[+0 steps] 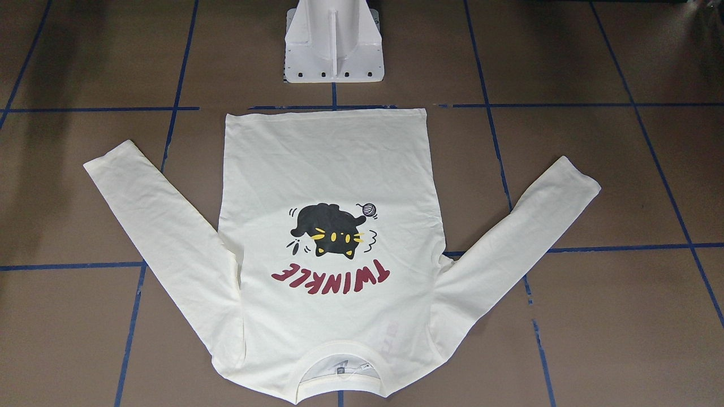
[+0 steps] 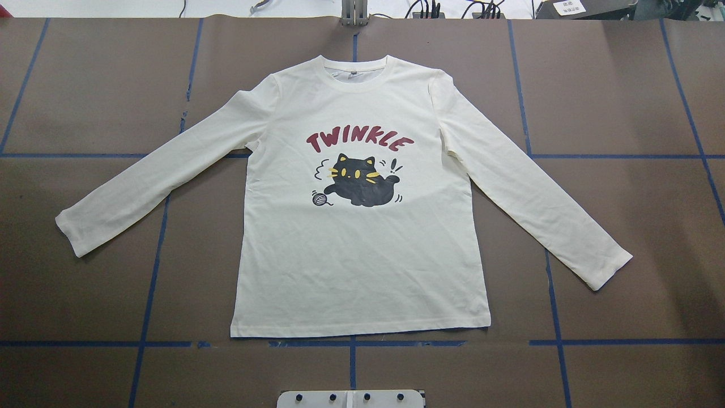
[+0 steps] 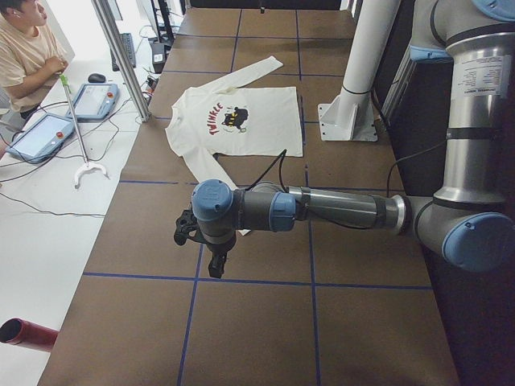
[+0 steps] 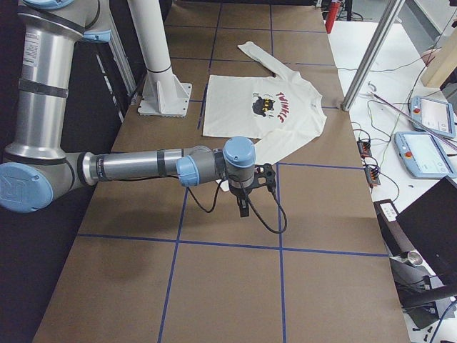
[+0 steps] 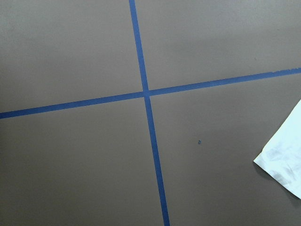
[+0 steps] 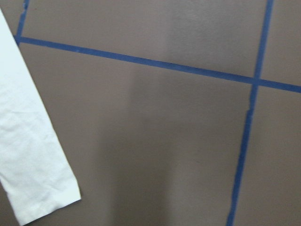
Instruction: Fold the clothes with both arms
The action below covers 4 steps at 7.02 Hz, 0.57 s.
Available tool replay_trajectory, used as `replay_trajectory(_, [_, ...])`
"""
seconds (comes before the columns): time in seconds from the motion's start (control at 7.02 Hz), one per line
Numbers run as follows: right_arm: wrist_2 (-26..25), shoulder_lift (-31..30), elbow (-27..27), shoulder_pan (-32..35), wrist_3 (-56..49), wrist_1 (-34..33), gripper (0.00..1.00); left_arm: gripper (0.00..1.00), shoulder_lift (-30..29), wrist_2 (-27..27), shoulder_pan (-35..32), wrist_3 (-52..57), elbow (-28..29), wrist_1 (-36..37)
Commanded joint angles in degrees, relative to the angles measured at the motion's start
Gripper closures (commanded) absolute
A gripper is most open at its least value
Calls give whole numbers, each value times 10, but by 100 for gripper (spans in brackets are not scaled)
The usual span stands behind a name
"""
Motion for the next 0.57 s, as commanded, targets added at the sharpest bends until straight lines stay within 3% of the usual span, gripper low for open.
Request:
replay_trajectory(0.0, [1,-17,-1,-113,139,152,0,0,1,0,0,0,0,-1])
replay_trajectory(0.14, [-40,-24,-1,-177,241,223,0,0,0,-1,0,0,-1,-1])
replay_trajectory(0.43, [-108,-19,-1,-280,482,270,1,0,0,-1,0,0,-1,-2])
